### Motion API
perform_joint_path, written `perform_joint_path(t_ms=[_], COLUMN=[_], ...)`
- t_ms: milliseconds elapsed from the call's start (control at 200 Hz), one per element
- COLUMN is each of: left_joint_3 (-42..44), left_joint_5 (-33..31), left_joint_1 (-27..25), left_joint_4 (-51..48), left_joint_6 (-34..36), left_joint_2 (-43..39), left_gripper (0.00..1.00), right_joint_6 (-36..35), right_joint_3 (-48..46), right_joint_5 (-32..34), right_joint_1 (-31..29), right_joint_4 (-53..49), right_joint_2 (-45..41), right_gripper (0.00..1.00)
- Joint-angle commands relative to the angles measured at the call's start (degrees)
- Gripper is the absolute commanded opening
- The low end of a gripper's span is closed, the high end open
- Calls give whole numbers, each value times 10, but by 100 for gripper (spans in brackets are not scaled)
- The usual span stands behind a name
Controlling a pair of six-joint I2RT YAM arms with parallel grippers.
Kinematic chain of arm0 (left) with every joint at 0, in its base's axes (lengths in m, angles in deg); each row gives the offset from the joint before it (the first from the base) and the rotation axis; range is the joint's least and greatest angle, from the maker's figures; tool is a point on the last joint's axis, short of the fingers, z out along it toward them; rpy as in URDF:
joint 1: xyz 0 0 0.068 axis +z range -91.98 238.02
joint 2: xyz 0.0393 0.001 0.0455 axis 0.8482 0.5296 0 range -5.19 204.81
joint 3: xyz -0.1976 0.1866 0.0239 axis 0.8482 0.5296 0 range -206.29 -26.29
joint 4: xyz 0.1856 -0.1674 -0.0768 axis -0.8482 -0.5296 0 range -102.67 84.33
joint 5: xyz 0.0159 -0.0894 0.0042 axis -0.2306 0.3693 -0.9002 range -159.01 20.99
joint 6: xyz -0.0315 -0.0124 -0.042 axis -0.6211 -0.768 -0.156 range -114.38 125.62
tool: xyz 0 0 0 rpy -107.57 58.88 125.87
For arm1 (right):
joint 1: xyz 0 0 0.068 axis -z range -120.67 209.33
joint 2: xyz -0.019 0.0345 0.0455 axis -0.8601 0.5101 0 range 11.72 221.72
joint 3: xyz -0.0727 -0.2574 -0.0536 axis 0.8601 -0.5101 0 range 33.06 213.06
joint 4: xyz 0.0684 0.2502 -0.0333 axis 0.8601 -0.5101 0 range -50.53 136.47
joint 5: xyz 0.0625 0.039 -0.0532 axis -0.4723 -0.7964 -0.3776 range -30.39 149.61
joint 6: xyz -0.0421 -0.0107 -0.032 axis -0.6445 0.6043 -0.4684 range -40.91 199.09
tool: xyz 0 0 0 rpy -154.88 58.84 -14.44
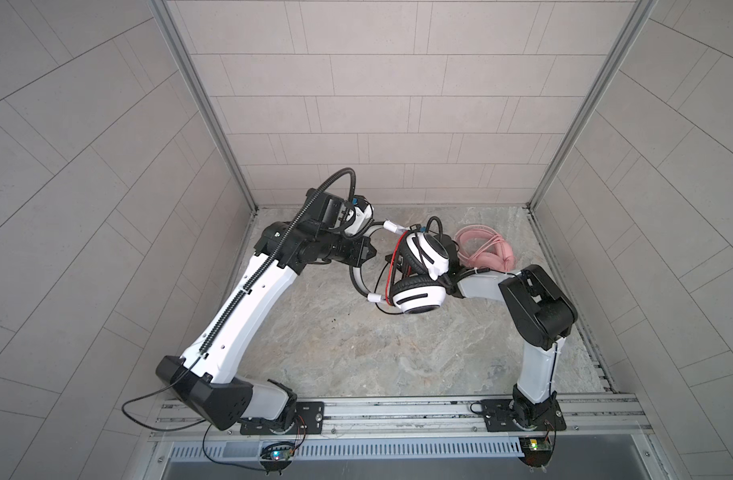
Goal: Wrap the headphones
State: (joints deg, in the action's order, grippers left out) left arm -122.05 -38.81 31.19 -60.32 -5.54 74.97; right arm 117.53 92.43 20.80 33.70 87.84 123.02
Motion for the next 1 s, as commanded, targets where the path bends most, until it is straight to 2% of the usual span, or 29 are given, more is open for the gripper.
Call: perform_joint_path(t_ms=[0, 220, 450, 520, 641, 711, 836, 996], left_joint_3=[-15, -22, -36, -42, -42, -38, -36, -19], left_joint_5=[50, 62, 83, 78, 68, 41, -22, -102], left_joint_1=[10, 32, 41, 51, 79, 95, 126, 174], left_joint_4=[43, 67, 91, 85, 85, 88, 93, 131], left_joint_6=[-42, -69, -99, -101, -109, -112, -117, -147], left_joint_2=[-10, -16, -11, -10, -7, -5, 1, 12], left_gripper=[0, 0, 0, 0, 0, 0, 0, 0], right_joint_6=[72, 55, 52, 58, 65, 66, 47, -2], right_joint_3=[20, 22, 99, 105, 74, 38, -54, -190], right_joint_5=[-5, 25, 64, 63, 57, 52, 50, 77], right_joint_1=[-7, -42, -70, -75, -85, -90, -100, -130], right_joint_4=[117, 113, 107, 115, 139, 150, 148, 91], right_joint_2=[18, 47, 133, 144, 139, 125, 74, -38], right_gripper=[34, 40, 43, 37, 13, 4, 2, 2])
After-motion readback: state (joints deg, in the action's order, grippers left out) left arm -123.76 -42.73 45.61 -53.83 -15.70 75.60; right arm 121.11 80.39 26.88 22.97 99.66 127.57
